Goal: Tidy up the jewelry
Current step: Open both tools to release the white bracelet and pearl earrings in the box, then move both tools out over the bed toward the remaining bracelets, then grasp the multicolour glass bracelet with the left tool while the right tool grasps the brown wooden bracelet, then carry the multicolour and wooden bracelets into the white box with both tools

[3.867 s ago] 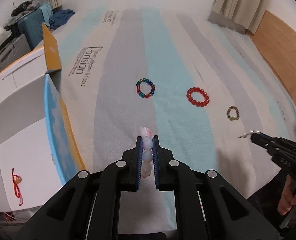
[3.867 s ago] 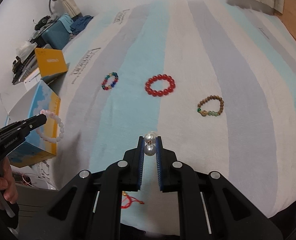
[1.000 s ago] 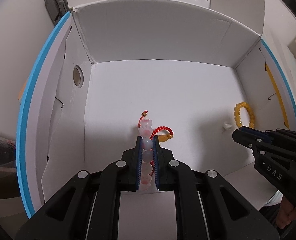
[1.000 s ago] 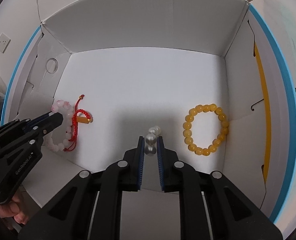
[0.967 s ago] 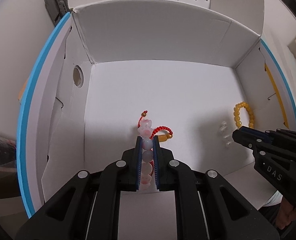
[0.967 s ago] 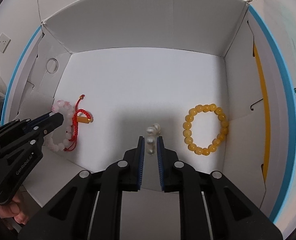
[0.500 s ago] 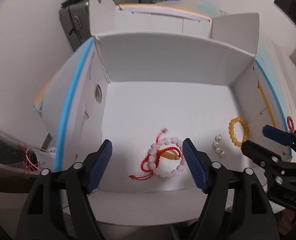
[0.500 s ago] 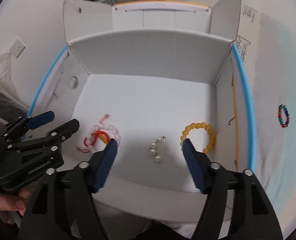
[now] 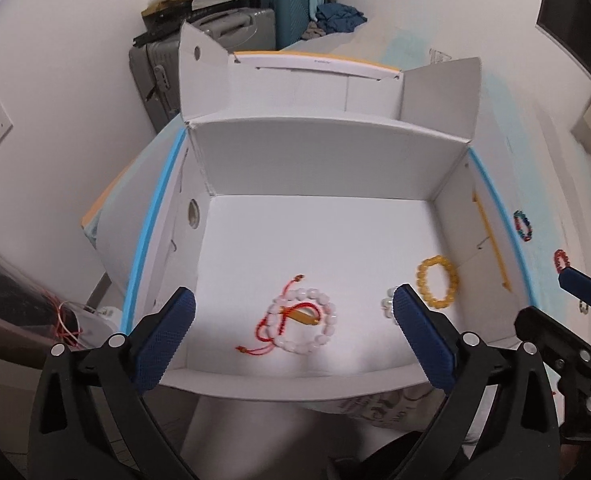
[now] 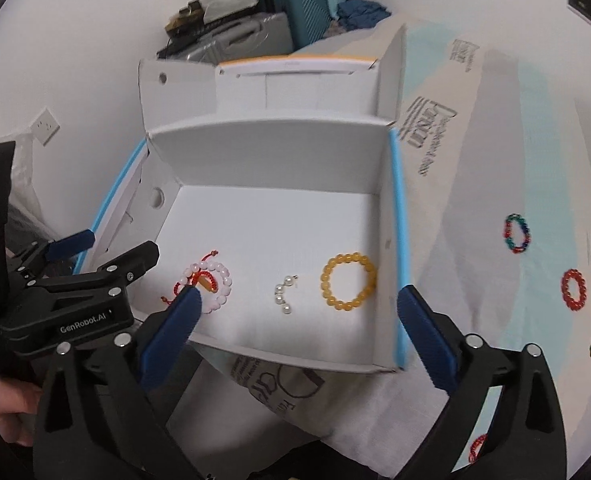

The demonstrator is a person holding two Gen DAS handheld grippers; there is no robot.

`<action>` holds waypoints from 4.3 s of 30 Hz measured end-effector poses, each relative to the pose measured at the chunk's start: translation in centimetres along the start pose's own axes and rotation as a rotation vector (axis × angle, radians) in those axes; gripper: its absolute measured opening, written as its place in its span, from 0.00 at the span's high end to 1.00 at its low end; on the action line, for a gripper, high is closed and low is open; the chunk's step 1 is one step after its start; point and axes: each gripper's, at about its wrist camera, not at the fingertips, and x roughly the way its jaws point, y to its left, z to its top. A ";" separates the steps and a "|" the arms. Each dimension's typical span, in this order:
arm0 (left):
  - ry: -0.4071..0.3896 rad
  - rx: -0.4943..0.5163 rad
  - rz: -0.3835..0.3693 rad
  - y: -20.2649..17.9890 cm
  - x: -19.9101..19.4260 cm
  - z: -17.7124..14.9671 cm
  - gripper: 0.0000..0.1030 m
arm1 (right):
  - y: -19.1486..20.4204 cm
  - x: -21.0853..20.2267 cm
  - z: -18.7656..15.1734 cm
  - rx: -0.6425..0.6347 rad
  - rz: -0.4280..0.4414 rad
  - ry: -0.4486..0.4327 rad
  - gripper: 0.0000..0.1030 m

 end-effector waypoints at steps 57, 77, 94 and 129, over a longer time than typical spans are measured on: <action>0.001 0.380 -0.291 -34.6 0.4 -1.2 0.06 | -34.6 -14.9 -13.1 0.430 -0.352 -0.131 0.07; 0.075 0.469 -0.281 -41.9 15.5 3.4 0.06 | -44.5 -2.0 -12.2 0.467 -0.409 0.051 0.07; 0.120 0.488 -0.244 -43.3 22.8 3.4 0.08 | -47.5 3.3 -14.9 0.537 -0.391 0.122 0.19; 0.147 0.471 -0.306 -41.2 17.0 3.9 0.92 | -46.3 -2.8 -15.1 0.565 -0.394 0.061 0.93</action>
